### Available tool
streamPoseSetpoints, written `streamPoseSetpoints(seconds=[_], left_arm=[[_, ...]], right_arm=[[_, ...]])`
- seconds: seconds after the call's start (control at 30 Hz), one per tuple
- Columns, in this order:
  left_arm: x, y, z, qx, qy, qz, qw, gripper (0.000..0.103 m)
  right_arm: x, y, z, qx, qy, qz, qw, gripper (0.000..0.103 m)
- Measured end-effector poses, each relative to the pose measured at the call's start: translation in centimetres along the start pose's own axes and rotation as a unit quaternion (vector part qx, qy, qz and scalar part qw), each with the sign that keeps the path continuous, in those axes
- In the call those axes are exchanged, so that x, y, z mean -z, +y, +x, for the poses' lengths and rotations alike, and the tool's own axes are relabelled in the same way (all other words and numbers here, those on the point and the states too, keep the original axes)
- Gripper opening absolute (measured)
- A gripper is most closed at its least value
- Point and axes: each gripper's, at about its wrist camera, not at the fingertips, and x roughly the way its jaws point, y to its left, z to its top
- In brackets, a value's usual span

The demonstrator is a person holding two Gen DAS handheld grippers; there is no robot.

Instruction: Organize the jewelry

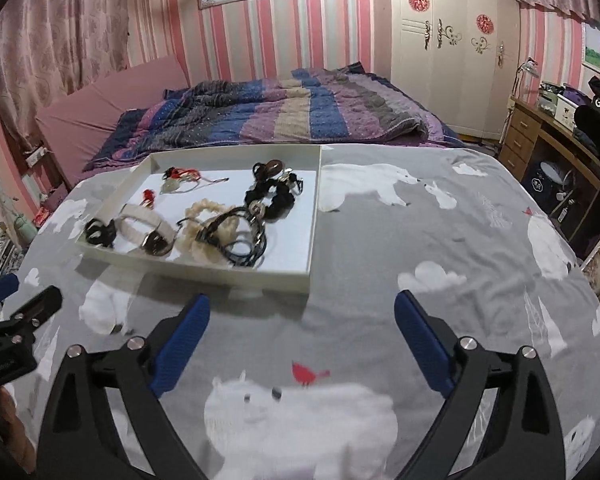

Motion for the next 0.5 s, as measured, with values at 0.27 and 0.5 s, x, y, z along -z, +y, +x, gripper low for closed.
streamPoseSetpoints(seconds=[0.27, 0.5], left_arm=[[2.0, 0.5, -3.6, -0.040, -0.030, -0.015, 0.9987, 0.100], [3.3, 1.4, -4.9, -0.026, -0.032, -0.033, 0.9986, 0.100]], right_arm=[[2.2, 0.1, -2.9, 0.009, -0.019, -0.012, 1.000, 0.101], [4.2, -0.4, -4.1, 0.001, -0.017, -0.003, 1.000, 0.101]])
